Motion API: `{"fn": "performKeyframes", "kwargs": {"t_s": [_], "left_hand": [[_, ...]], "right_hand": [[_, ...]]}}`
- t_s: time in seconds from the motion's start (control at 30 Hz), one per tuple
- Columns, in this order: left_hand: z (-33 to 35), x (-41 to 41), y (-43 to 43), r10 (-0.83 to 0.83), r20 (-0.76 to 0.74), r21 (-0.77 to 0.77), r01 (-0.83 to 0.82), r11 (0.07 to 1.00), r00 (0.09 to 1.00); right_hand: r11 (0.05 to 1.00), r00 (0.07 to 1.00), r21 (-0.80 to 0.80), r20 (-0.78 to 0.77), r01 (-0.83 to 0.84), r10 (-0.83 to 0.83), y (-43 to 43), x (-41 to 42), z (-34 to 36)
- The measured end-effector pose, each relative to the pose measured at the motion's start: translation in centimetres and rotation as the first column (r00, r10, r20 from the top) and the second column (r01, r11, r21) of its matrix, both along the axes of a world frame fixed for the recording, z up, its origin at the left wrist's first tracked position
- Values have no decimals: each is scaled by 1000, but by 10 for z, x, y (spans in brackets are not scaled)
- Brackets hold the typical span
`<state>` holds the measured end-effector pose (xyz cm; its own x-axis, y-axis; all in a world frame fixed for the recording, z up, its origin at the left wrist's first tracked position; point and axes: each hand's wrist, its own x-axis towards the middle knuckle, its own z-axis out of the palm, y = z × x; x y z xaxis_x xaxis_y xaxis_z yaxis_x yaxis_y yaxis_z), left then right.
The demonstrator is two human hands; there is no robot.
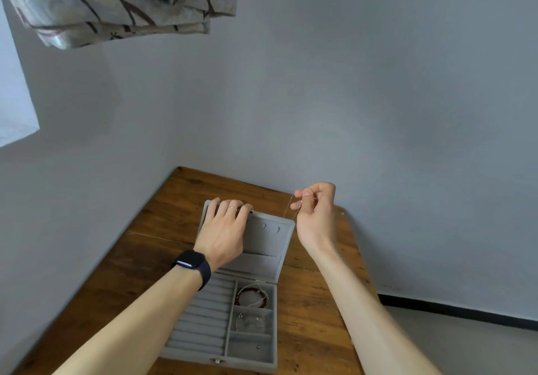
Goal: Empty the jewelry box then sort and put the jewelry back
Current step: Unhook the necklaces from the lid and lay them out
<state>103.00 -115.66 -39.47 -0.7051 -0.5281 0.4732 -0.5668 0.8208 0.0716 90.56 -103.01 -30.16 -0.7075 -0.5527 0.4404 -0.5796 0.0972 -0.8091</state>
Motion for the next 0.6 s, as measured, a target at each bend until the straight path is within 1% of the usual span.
{"fn": "performKeyframes", "kwargs": {"t_s": [0.1,0.27,0.33,0.47,0.5,0.6], "left_hand": [[5,2,-1,-7,22,18,6,1000,1000],[28,5,-2,-34,76,139,23,990,997],[39,4,2,-42,92,169,26,985,995],[67,1,16,-96,16,221,90,971,995],[76,0,20,-123,-19,267,124,956,992],[106,-1,36,-200,-190,449,266,853,961]], "right_hand": [[1000,1000,19,-4,-12,12,7,2,8],[1000,1000,8,-24,-6,7,20,1,31],[1000,999,-20,-30,-12,11,21,0,43],[998,998,-30,-34,-46,45,27,2,66],[998,997,-19,-29,-66,66,29,3,70],[988,989,55,-28,-143,145,42,6,79]]}}
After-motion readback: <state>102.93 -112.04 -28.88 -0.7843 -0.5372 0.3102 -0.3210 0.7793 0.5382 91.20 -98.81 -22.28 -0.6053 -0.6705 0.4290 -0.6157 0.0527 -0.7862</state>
